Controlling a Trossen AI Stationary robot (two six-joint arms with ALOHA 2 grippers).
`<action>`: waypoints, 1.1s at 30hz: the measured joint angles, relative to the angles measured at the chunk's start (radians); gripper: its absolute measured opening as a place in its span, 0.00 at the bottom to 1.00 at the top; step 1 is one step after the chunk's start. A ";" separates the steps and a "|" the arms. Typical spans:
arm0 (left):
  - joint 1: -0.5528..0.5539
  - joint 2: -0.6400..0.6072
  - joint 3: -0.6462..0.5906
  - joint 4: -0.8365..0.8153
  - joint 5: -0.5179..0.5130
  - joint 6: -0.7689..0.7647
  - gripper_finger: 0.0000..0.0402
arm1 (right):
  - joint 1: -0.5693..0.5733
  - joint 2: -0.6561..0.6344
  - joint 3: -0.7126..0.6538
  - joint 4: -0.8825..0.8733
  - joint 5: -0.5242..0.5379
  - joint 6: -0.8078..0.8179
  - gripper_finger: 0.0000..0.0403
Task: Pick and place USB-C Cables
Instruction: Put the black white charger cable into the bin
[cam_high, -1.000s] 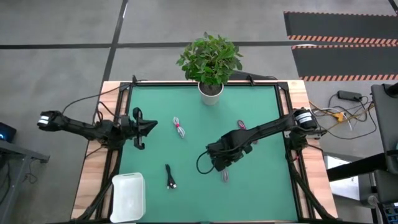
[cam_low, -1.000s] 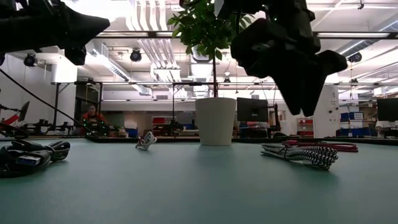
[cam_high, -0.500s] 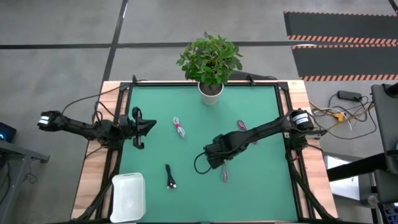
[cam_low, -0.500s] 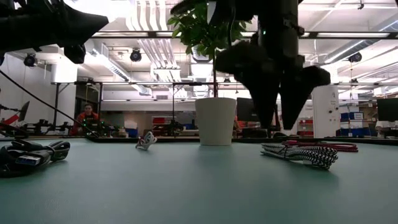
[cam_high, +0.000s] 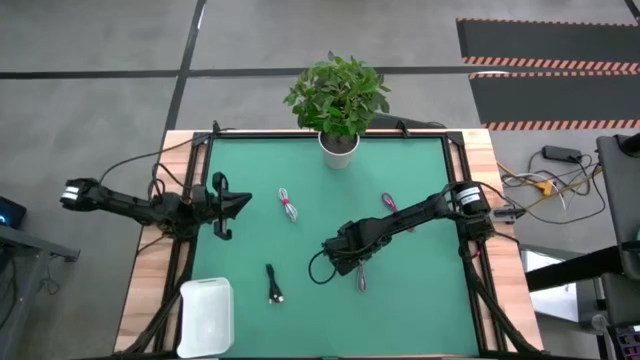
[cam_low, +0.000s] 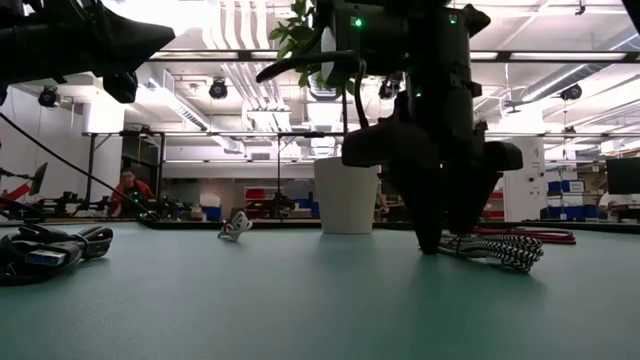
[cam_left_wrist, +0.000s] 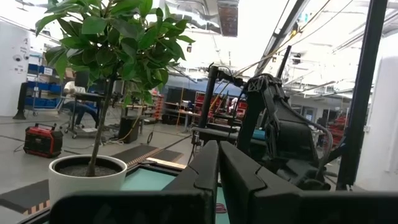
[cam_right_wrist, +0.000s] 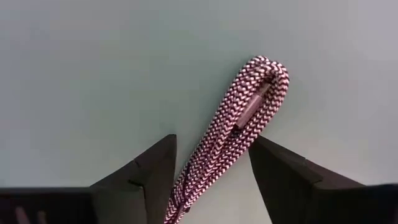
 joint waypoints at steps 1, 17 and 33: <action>0.000 0.000 0.000 0.000 0.000 0.000 0.00 | 0.000 0.001 0.000 0.001 0.000 -0.004 0.45; 0.000 0.000 -0.001 0.000 0.000 0.000 0.00 | 0.003 -0.003 -0.001 0.040 0.000 -0.075 0.07; 0.000 0.000 -0.001 0.000 0.000 0.000 0.00 | 0.002 -0.077 -0.006 0.131 0.018 -0.297 0.03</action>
